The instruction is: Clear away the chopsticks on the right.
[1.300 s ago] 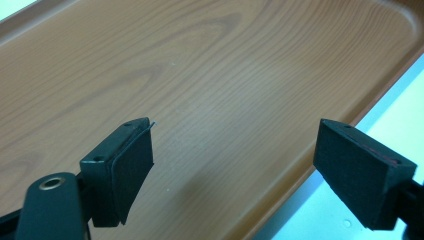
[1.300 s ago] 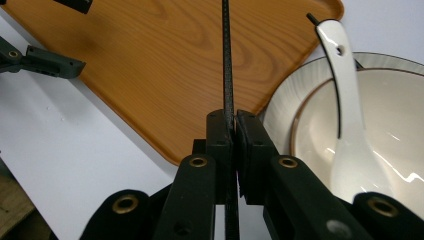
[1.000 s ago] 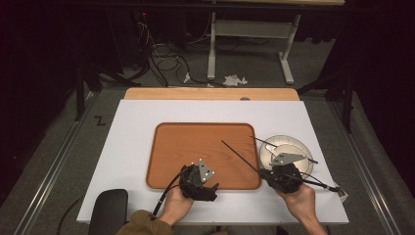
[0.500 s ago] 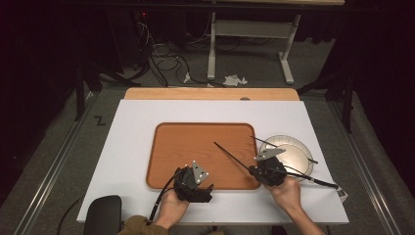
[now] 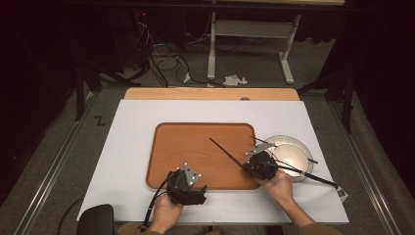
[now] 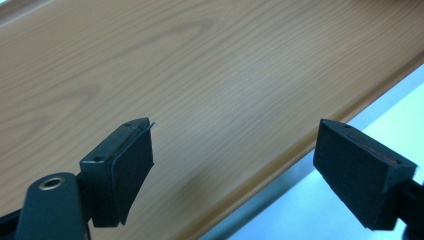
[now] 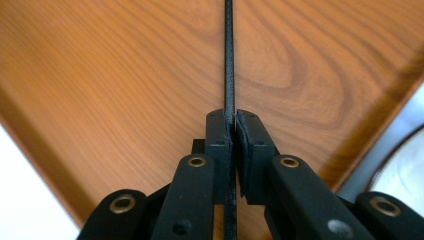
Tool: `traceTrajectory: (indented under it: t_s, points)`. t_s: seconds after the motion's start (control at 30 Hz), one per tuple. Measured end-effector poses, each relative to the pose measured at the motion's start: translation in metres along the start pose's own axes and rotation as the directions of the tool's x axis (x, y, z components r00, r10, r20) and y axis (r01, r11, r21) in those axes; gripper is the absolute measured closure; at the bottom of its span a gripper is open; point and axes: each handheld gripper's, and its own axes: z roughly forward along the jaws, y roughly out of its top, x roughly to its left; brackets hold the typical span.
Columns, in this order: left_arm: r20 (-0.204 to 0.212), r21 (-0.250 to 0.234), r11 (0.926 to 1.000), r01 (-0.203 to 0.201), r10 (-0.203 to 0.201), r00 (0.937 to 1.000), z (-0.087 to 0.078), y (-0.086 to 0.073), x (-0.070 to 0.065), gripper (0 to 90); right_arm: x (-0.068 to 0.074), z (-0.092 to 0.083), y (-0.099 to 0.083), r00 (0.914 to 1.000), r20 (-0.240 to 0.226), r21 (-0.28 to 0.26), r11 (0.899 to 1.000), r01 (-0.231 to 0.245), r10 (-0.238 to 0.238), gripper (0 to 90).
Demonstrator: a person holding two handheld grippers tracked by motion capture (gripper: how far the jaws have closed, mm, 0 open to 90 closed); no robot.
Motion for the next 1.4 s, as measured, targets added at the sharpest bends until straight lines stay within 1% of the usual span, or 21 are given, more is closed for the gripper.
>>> traceTrajectory:
  t_s: [0.03,0.07,0.17,0.27,0.53,0.6,0.67,0.7,0.73,0.83,0.97,1.03,1.17,1.2,1.3,1.33,1.4]
  points:
    - [-0.001,-0.001,1.0,0.004,-0.004,1.0,0.0,-0.001,0.0,16.5,-0.001,0.001,0.001,1.0,0.002,-0.001,1.0,0.009,-0.009,85.6]
    - [-0.003,-0.002,1.0,0.005,-0.005,1.0,-0.001,-0.001,0.001,16.5,-0.001,0.001,0.002,1.0,-0.001,-0.003,1.0,0.006,-0.006,85.6]
    - [-0.007,0.002,1.0,0.007,-0.007,0.9999,-0.001,-0.002,0.001,16.5,-0.002,0.001,0.003,0.9998,0.016,0.001,1.0,0.009,-0.009,85.1]
    - [-0.009,0.003,1.0,0.007,-0.007,0.9999,-0.001,-0.002,0.001,16.5,-0.004,0.001,0.002,0.9986,0.051,0.003,1.0,0.011,-0.011,84.2]
    - [-0.008,0.002,1.0,0.001,-0.001,1.0,-0.001,-0.002,0.001,16.5,-0.003,0.001,0.002,0.9977,0.067,0.004,1.0,-0.002,0.002,83.2]
    - [-0.009,0.004,1.0,0.002,-0.002,1.0,-0.001,-0.002,0.001,16.5,-0.003,0.001,0.002,0.9974,0.071,0.002,1.0,-0.002,0.002,81.0]
    - [-0.012,0.002,1.0,0.0,0.0,0.9999,-0.001,-0.002,0.001,16.5,-0.003,0.0,0.002,0.9977,0.068,0.003,1.0,-0.007,0.006,77.7]
    - [-0.015,-0.002,1.0,-0.001,0.001,0.9999,-0.001,-0.002,0.001,16.5,-0.002,-0.001,0.002,0.9976,0.068,0.006,1.0,-0.01,0.01,77.7]
    - [-0.016,-0.009,1.0,-0.001,0.001,0.9999,-0.002,-0.002,0.001,16.5,-0.002,-0.002,0.002,0.9982,0.06,0.001,1.0,-0.008,0.008,77.7]
    - [-0.017,-0.014,0.9999,0.001,-0.001,0.9999,-0.003,-0.001,0.002,16.5,0.0,-0.008,0.002,0.9982,0.058,-0.027,1.0,-0.014,0.015,76.2]
    - [-0.015,-0.016,0.9999,0.0,0.0,0.9999,-0.003,-0.001,0.001,16.5,0.002,-0.016,0.0,0.9989,0.048,-0.057,0.998,0.003,-0.001,73.9]
    - [-0.014,-0.014,0.9999,-0.006,0.006,0.9999,-0.002,0.0,0.0,16.5,0.003,-0.02,0.0,0.9994,0.034,-0.071,0.997,0.011,-0.009,72.1]
    - [-0.038,-0.013,0.9994,-0.031,0.03,0.9988,-0.002,0.0,0.0,16.5,0.003,-0.03,-0.003,0.9995,0.015,-0.098,0.995,0.03,-0.028,69.6]
    - [-0.04,-0.014,0.9996,-0.026,0.026,0.9989,-0.001,0.0,0.0,16.5,0.003,-0.032,-0.003,0.9994,0.013,-0.103,0.994,0.034,-0.033,69.3]
    - [-0.029,-0.018,0.9998,-0.007,0.007,0.9995,-0.002,0.002,0.004,16.5,0.002,-0.04,-0.005,0.9993,0.002,-0.124,0.992,0.037,-0.037,68.8]
    - [-0.028,-0.021,0.9998,-0.005,0.004,0.9996,-0.002,0.003,0.005,16.5,0.002,-0.042,-0.006,0.999,0.0,-0.122,0.992,0.044,-0.044,68.8]
    - [-0.026,-0.028,0.9996,0.001,-0.002,0.9996,-0.002,0.005,0.007,16.5,0.002,-0.046,-0.008,0.9986,0.006,-0.131,0.99,0.053,-0.053,68.6]
